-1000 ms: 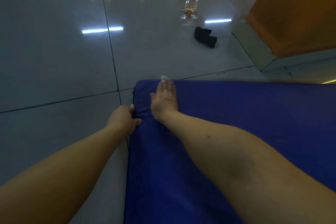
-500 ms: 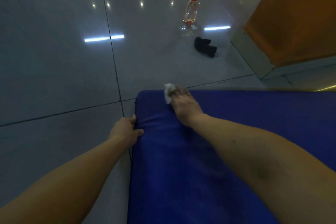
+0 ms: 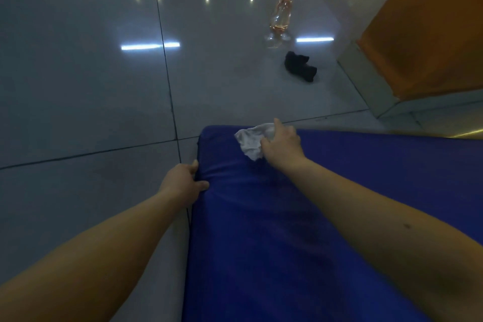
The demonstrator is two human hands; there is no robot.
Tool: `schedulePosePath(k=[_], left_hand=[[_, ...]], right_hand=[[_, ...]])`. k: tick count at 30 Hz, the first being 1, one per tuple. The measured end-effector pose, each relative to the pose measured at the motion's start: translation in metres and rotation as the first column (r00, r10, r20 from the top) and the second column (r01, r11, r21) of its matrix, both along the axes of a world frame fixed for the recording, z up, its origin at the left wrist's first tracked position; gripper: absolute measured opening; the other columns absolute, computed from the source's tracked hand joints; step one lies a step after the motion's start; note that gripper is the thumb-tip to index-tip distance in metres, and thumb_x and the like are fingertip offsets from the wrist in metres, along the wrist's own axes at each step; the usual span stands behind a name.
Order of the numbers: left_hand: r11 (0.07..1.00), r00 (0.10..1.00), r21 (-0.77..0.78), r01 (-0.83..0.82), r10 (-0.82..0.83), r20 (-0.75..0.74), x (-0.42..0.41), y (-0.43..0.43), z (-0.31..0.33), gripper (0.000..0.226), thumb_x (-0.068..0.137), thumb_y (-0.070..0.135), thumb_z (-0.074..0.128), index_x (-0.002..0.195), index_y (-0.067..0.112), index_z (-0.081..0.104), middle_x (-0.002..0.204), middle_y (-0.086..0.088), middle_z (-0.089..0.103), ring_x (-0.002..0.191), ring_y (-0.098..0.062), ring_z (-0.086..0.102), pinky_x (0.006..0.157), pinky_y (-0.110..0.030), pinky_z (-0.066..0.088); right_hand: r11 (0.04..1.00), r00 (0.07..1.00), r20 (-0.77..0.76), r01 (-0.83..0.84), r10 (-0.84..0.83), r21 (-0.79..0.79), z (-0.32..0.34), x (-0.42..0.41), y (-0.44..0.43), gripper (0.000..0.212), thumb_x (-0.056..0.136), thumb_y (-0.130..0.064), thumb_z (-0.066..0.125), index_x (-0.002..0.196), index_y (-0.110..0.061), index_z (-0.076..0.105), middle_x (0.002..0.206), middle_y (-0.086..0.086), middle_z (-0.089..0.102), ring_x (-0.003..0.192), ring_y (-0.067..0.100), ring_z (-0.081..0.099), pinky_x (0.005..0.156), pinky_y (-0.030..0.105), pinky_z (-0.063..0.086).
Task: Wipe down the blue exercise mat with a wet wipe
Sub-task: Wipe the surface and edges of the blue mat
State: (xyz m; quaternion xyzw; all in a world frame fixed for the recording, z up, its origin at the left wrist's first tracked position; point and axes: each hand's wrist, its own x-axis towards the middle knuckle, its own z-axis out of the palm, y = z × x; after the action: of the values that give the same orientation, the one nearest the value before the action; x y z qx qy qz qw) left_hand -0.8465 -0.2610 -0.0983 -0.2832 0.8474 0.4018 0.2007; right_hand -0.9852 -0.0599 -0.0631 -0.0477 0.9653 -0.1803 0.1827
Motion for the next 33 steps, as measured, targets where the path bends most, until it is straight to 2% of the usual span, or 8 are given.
schedulePosePath(k=[3,7,10,14,19,26,29,33], left_hand=[[1.000,1.000,0.015,-0.002,0.003,-0.008,0.000,0.000,-0.001,0.079,0.091,0.025,0.073,0.157,0.019,0.029,0.149,-0.005,0.050,0.132,-0.022,0.052,0.108,-0.034,0.043],[1.000,1.000,0.012,0.001,0.000,-0.010,-0.001,-0.001,-0.002,0.079,0.091,0.025,0.073,0.157,0.019,0.029,0.148,-0.006,0.051,0.131,-0.023,0.053,0.107,-0.034,0.043],[1.000,1.000,0.016,-0.011,0.011,-0.006,0.000,-0.002,-0.003,0.079,0.091,0.025,0.074,0.157,0.019,0.030,0.148,-0.007,0.052,0.131,-0.024,0.053,0.106,-0.034,0.044],[1.000,1.000,-0.015,-0.003,0.003,-0.001,-0.001,-0.002,-0.002,0.079,0.089,0.027,0.075,0.156,0.019,0.033,0.145,-0.008,0.055,0.127,-0.024,0.057,0.104,-0.035,0.047],[1.000,1.000,-0.006,-0.029,0.029,0.002,0.000,-0.001,0.000,0.079,0.089,0.026,0.075,0.156,0.020,0.033,0.145,-0.008,0.055,0.128,-0.025,0.056,0.108,-0.037,0.046],[0.997,0.998,0.056,-0.058,0.058,-0.011,0.002,0.001,0.002,0.079,0.090,0.021,0.075,0.156,0.016,0.032,0.147,-0.006,0.052,0.132,-0.024,0.053,0.111,-0.036,0.042],[0.998,0.999,0.051,-0.048,0.048,-0.008,0.002,0.002,0.004,0.078,0.091,0.021,0.074,0.156,0.017,0.032,0.147,-0.006,0.052,0.132,-0.024,0.052,0.110,-0.035,0.041],[0.998,0.999,0.051,-0.045,0.046,-0.023,0.001,0.003,0.006,0.077,0.091,0.019,0.074,0.156,0.015,0.033,0.147,-0.009,0.052,0.132,-0.026,0.053,0.108,-0.036,0.043]], right_hand=[[0.919,0.933,-0.105,-0.312,0.345,0.241,-0.016,0.027,-0.005,0.060,0.104,-0.048,0.038,0.159,-0.035,0.017,0.168,0.012,-0.007,0.150,0.049,-0.005,0.122,0.060,0.006],[0.956,0.976,0.066,-0.218,0.209,0.194,-0.034,0.031,-0.015,0.070,0.098,-0.071,0.020,0.157,-0.045,-0.009,0.163,0.013,-0.030,0.145,0.044,-0.033,0.118,0.059,-0.017],[0.949,0.985,0.025,-0.174,0.173,0.264,-0.048,0.023,-0.035,0.066,0.104,-0.060,0.014,0.160,-0.033,-0.007,0.165,0.016,-0.024,0.147,0.044,-0.030,0.119,0.059,-0.016],[0.921,0.926,-0.112,-0.335,0.361,0.200,-0.062,0.043,-0.066,0.065,0.108,-0.039,0.016,0.160,-0.006,-0.006,0.166,0.017,-0.019,0.152,0.034,-0.024,0.124,0.049,-0.010],[0.806,0.789,-0.170,-0.563,0.590,0.182,-0.062,0.025,-0.037,0.060,0.108,-0.025,0.018,0.160,-0.007,-0.004,0.168,0.010,-0.015,0.154,0.025,-0.017,0.126,0.044,-0.005],[0.912,0.985,-0.165,0.017,0.056,0.411,-0.042,-0.024,0.100,0.070,0.099,-0.010,0.043,0.159,-0.005,0.009,0.168,0.015,0.000,0.155,0.031,-0.004,0.126,0.044,0.003],[0.951,0.982,-0.190,0.060,-0.001,0.303,-0.049,-0.013,0.055,0.060,0.103,-0.013,0.032,0.157,0.004,0.010,0.167,0.021,0.005,0.155,0.036,0.001,0.126,0.046,0.003],[0.955,0.920,-0.264,-0.258,0.290,0.147,-0.068,0.030,-0.039,0.072,0.092,-0.018,-0.004,0.154,0.004,0.026,0.163,0.029,0.012,0.153,0.043,0.007,0.124,0.049,0.001]])
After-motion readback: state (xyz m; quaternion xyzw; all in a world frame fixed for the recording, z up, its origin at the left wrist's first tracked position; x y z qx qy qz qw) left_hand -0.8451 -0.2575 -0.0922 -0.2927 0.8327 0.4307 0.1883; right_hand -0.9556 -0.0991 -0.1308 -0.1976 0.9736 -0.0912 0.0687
